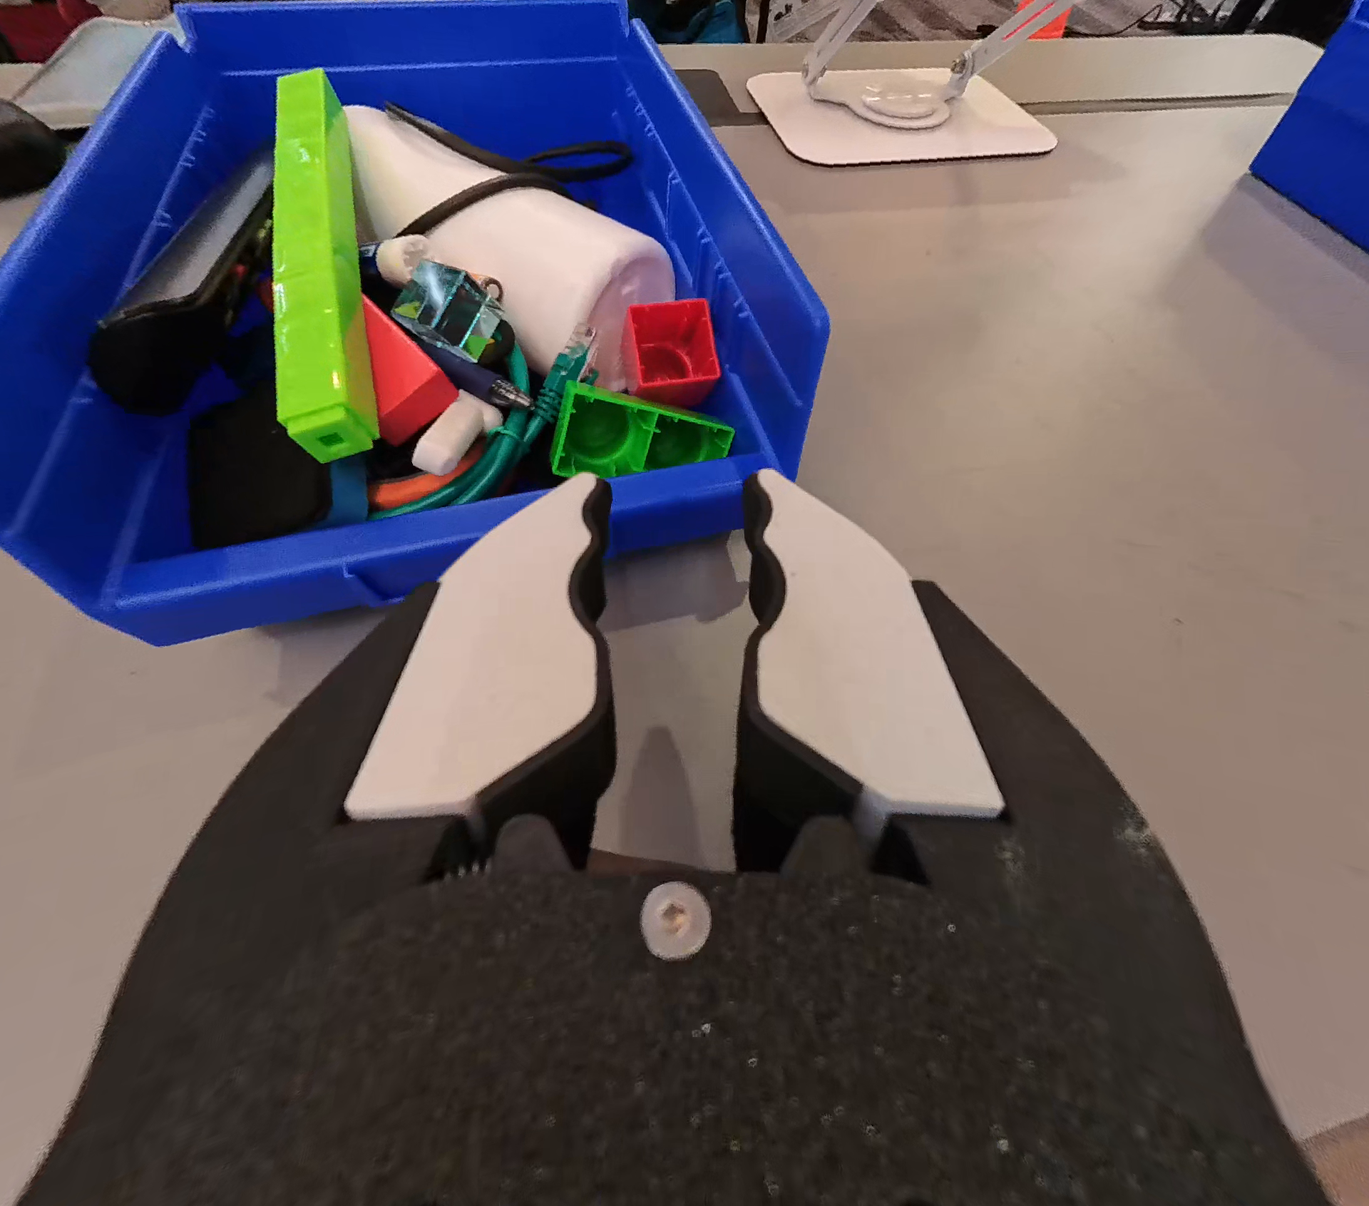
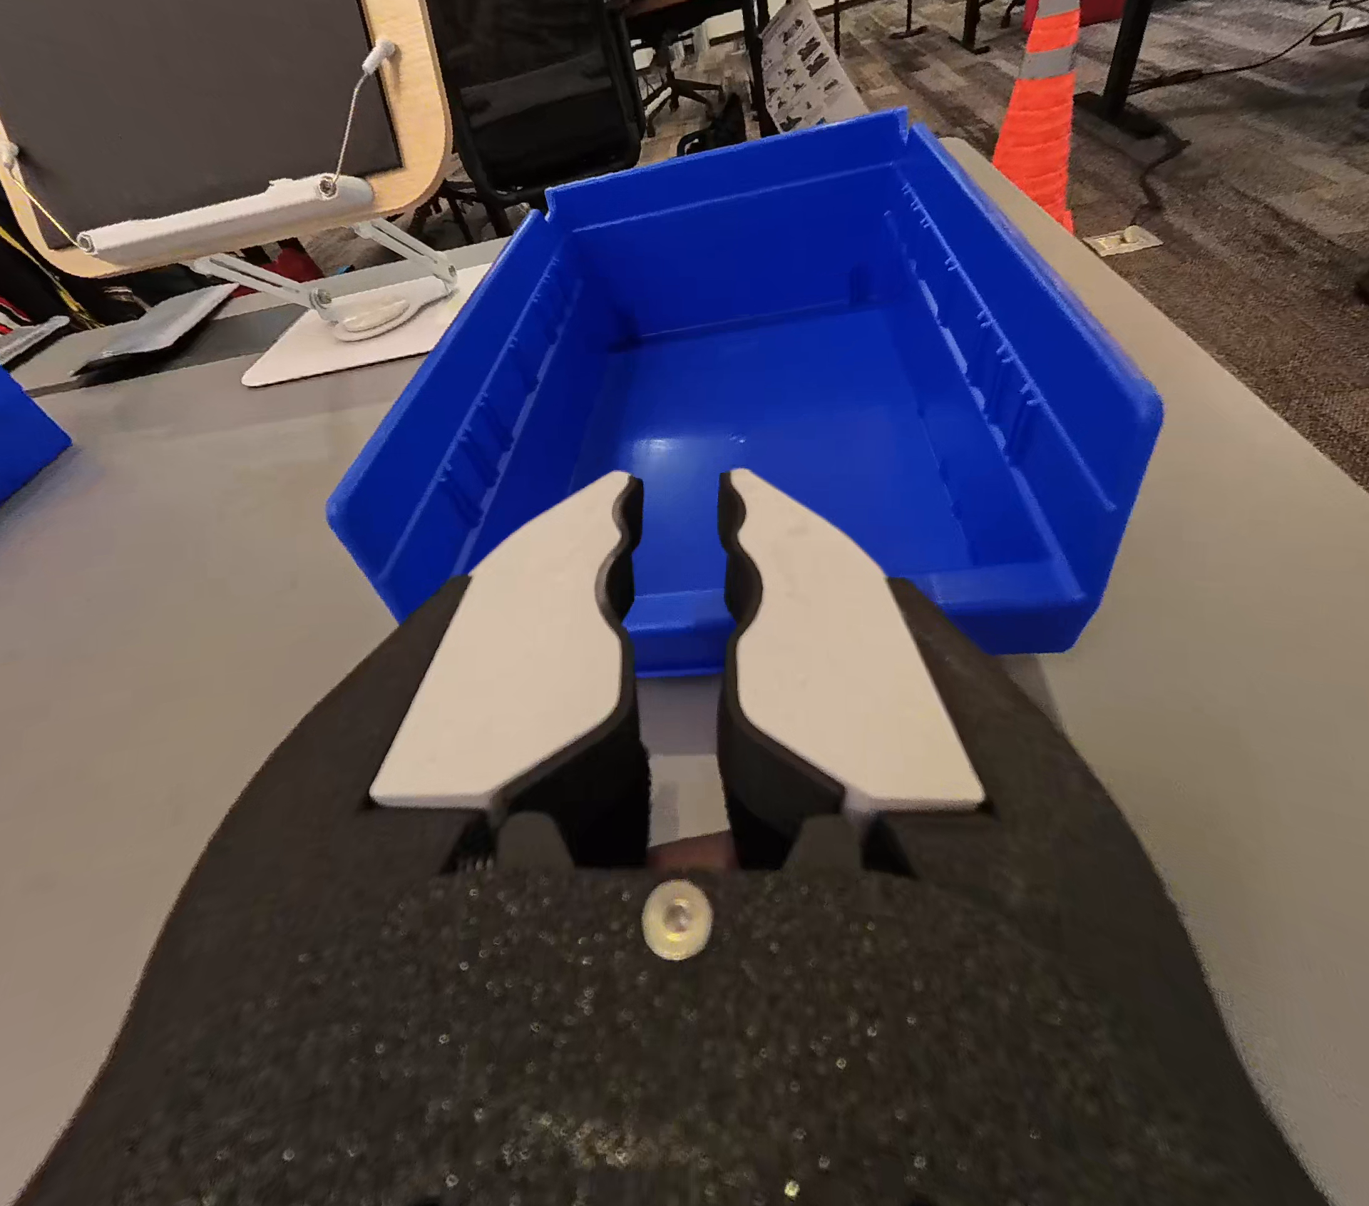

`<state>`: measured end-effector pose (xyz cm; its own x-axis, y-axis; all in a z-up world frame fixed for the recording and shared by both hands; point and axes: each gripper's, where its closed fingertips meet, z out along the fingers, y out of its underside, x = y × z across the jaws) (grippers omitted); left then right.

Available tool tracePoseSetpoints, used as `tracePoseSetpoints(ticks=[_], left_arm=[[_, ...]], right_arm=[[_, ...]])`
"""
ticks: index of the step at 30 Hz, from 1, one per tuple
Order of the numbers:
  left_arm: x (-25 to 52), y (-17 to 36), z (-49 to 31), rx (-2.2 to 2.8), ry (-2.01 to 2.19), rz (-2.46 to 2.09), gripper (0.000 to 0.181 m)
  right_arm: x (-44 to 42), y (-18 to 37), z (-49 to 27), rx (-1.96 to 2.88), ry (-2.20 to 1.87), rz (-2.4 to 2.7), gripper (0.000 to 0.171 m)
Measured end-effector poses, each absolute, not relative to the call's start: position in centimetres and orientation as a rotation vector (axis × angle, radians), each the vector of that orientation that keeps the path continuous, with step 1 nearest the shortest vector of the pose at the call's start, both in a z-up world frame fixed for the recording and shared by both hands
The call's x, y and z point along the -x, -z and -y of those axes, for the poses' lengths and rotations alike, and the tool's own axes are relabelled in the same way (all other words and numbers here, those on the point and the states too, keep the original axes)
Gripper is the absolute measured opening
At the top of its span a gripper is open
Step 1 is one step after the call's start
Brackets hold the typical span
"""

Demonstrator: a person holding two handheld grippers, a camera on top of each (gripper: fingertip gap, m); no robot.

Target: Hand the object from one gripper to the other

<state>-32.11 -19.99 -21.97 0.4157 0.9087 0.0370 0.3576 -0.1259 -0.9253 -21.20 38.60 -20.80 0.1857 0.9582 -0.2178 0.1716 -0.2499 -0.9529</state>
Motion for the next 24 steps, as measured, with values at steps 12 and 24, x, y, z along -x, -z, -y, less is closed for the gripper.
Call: tracePoseSetpoints(ticks=[12,24], left_arm=[[39.7,17.0,17.9,2.154,-0.632,0.578,0.035],[51.5,24.4,16.2,2.715,-0.122,0.633,0.019]], right_arm=[[21.4,20.7,-36.8,1.577,-1.208,1.146,0.018],[22.6,22.0,-34.9,1.575,-1.219,1.257,0.018]])
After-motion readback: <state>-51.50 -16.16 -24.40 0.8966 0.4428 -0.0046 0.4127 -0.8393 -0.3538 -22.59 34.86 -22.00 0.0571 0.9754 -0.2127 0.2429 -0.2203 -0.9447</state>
